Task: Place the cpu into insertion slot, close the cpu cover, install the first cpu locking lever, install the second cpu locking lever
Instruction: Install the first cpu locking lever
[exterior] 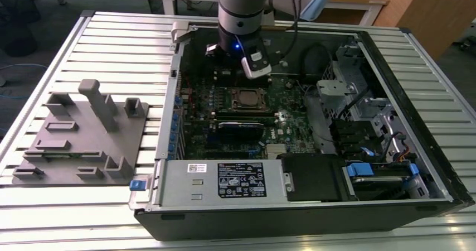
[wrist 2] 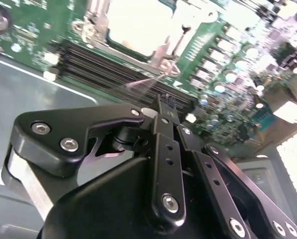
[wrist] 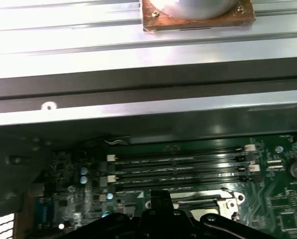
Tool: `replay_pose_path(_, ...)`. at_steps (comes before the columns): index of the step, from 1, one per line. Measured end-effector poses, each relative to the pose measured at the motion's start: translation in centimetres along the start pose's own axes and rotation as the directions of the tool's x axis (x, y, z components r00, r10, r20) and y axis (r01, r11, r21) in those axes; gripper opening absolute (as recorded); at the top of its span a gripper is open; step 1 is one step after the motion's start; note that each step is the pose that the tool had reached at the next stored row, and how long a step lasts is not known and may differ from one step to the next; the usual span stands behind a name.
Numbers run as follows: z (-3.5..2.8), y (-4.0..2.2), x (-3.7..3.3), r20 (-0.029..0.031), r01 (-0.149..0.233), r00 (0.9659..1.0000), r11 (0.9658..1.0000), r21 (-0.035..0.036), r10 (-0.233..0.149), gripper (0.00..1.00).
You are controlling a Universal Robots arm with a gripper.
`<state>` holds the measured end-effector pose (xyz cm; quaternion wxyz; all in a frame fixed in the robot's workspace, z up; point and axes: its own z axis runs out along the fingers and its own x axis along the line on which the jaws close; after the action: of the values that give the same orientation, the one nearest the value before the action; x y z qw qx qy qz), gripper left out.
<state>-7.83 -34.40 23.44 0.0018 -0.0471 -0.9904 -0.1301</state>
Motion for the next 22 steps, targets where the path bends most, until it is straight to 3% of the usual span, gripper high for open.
replay_pose_path(2, 0.01, 0.04, -0.5, 0.0, 0.0, 1.0, 1.0, 0.0, 0.0, 0.11)
replay_pose_path(7, 0.01, 0.05, -0.54, 0.0, 0.0, 1.0, 1.0, 0.0001, 0.0, 0.11)
replay_pose_path(8, 0.02, 0.06, -0.56, 0.0005, 0.0, 1.0, 1.0, 0.0031, 0.0, 0.11)
replay_pose_path(10, 0.06, 0.07, -0.61, 0.0021, 0.0, 1.0, 0.9997, 0.0231, 0.0, 0.11)
replay_pose_path(12, 0.14, 0.08, -0.71, 0.003, 0.0, 1.0, 0.9995, 0.0319, -0.001, 0.11)
replay_pose_path(22, 0.35, 0.18, -1.45, 0.003, 0.0, 1.0, 0.9995, 0.0323, 0.0, 0.11)
